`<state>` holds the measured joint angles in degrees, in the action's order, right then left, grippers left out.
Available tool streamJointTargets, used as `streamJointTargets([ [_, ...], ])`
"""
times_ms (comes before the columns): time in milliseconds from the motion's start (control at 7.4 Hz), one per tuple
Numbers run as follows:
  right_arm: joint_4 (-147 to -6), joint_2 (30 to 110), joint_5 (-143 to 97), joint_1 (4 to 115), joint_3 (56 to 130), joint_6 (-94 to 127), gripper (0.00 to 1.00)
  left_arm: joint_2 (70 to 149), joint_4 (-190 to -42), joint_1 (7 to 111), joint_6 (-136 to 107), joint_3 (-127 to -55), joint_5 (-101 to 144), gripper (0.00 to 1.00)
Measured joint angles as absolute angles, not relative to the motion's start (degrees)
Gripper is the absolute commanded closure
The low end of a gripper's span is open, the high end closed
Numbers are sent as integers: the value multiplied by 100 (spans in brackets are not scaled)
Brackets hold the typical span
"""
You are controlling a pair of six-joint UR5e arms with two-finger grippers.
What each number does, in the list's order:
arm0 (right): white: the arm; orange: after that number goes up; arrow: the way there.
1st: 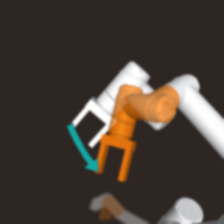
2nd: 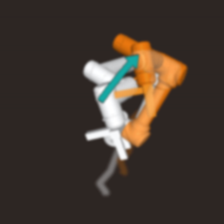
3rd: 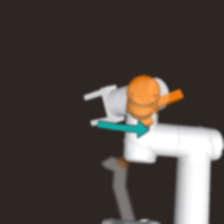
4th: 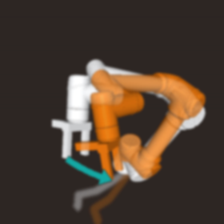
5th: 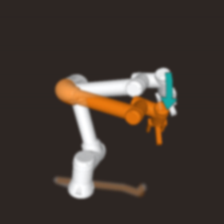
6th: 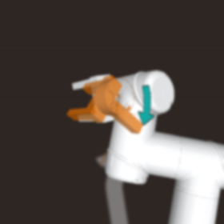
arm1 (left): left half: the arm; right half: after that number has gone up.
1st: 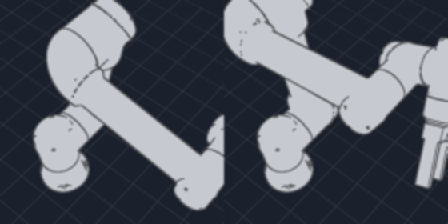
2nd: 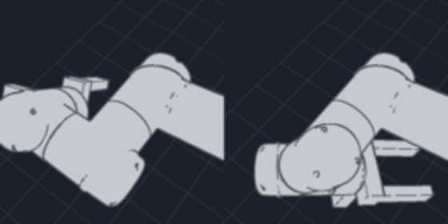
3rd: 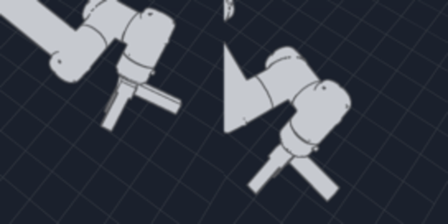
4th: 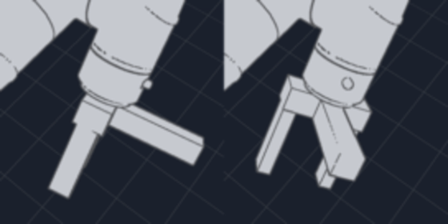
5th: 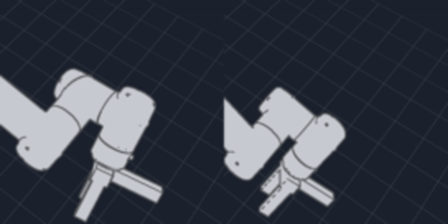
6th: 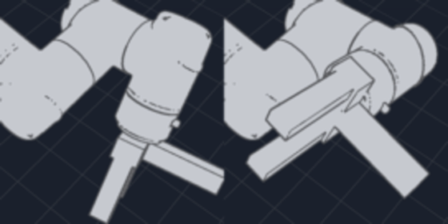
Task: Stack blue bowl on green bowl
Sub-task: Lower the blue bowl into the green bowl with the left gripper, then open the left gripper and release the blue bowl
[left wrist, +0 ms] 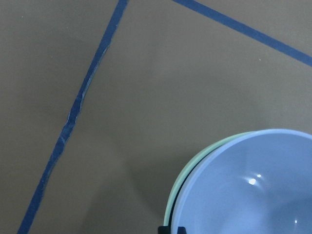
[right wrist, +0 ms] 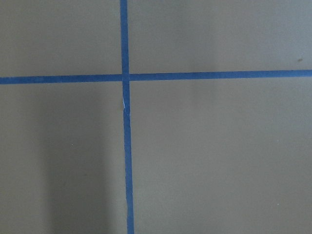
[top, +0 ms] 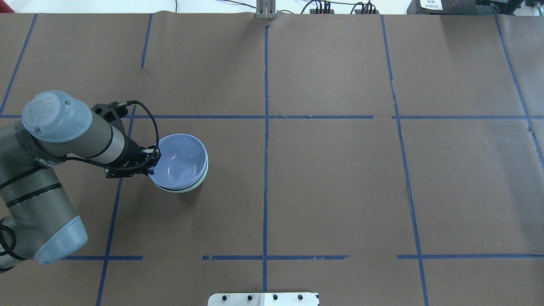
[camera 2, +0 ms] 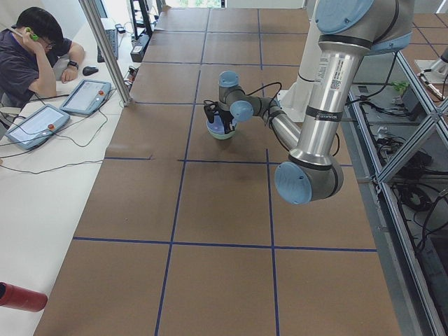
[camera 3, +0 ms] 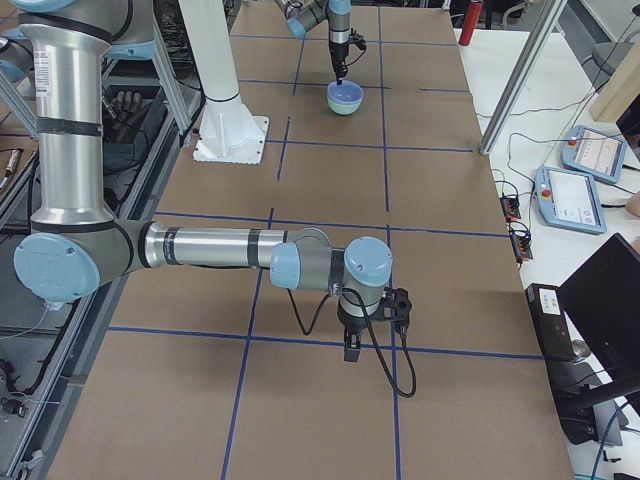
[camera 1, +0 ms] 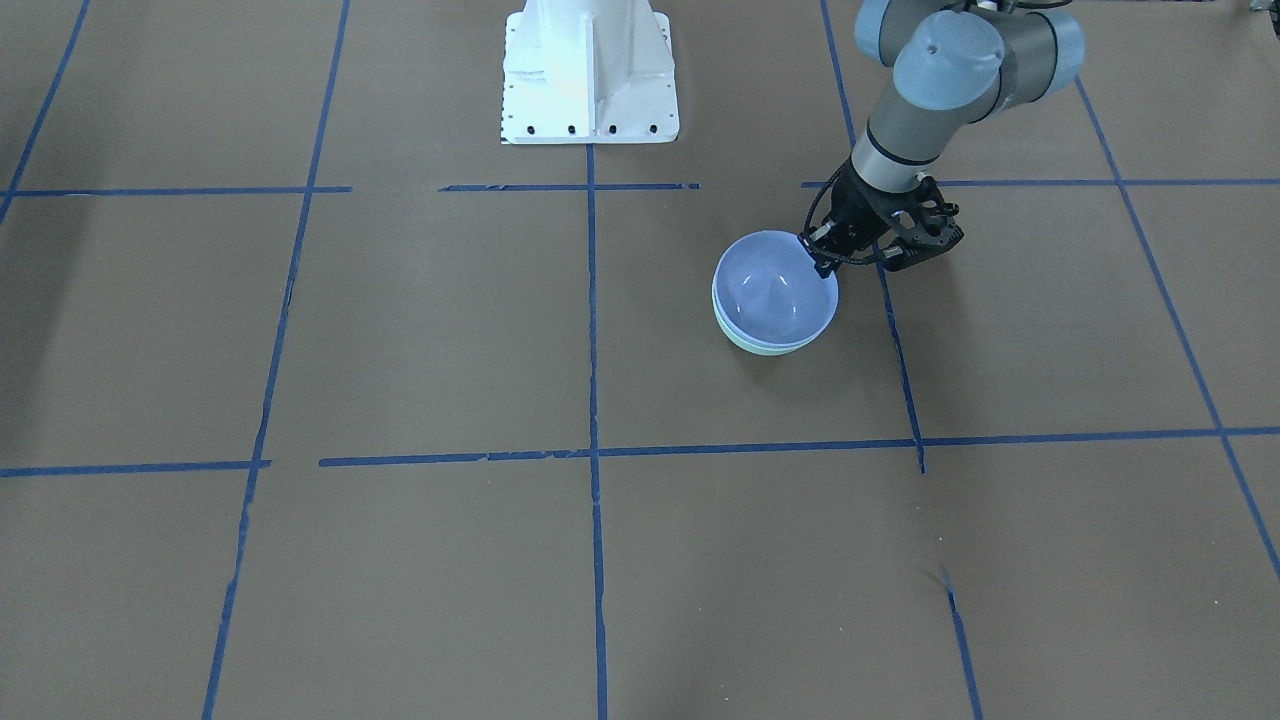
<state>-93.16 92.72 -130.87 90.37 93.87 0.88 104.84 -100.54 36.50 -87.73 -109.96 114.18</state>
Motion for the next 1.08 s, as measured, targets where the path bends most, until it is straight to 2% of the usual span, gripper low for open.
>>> streamJointTargets([
  [135, -9316, 9272, -13087, 9038, 9387, 88, 0, 10480, -10108, 3638, -8767, -10969, 11412, 47],
  [270, -9316, 9272, -13087, 9037, 9387, 88, 0, 10479, -10130, 3631, -8764, -10951, 11408, 1],
  [811, -9316, 9271, -13087, 9035, 9387, 90, 0, 10375, -10139, 3776, -8666, -11079, 11458, 0],
  [1081, -9316, 9272, -13087, 9036, 9387, 90, 0, 10041, -10116, 4520, -7600, -11339, 11576, 0],
])
